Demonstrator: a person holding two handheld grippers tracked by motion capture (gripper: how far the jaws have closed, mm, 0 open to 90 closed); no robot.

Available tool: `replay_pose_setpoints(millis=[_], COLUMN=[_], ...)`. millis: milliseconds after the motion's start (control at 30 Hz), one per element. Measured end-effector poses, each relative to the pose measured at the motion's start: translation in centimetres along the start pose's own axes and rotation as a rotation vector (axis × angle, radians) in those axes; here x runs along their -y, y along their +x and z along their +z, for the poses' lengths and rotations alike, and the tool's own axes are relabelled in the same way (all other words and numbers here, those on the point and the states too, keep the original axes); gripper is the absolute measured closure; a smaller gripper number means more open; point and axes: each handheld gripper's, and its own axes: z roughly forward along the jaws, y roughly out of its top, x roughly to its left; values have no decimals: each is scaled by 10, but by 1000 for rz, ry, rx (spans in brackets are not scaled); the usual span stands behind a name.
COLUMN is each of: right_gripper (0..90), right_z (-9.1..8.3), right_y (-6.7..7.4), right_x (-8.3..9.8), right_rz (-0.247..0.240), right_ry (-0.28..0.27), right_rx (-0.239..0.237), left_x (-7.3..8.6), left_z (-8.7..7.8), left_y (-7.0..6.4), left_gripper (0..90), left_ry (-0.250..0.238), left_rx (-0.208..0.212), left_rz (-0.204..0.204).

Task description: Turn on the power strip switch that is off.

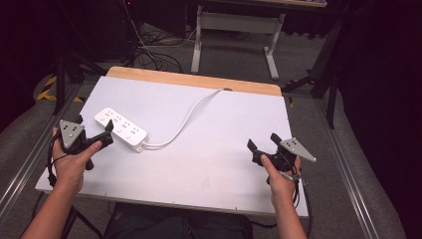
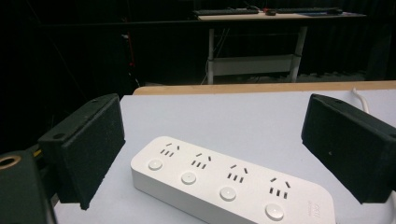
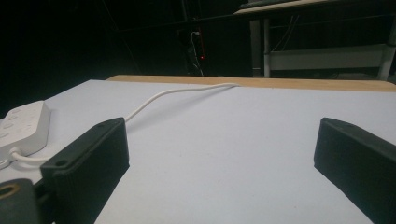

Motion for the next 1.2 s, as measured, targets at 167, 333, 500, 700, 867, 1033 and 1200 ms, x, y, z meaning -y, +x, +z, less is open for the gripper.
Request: replay_pose_setpoints(millis=[167, 333, 500, 700, 867, 1033, 1200], right_gripper=[36, 36, 36, 36, 36, 37, 37], right_z=[0, -1, -1, -1, -1, -1, -1], right_y=[1, 1, 1, 1, 1, 1, 1], right_x=[0, 0, 0, 0, 0, 0, 0], right_rz=[-3, -3, -3, -3, -3, -2, -1], right_ry=[-4, -3, -2, -2, -2, -3, -1], right_rx=[0, 1, 0, -1, -1, -4, -5], left_x=[0, -1, -1, -1, -2, -1, -1], left_z=[-1, -1, 0, -2, -3, -3, -3], left_y=[1, 1, 1, 3, 7, 10, 11], left_gripper=[71, 96, 219, 378, 509, 612, 702], left_ry=[1, 3, 11, 5, -4, 6, 23], left_rx=[-4, -10, -12, -11, -6, -7, 5], left_rz=[1, -6, -6, 2, -15, -26, -18])
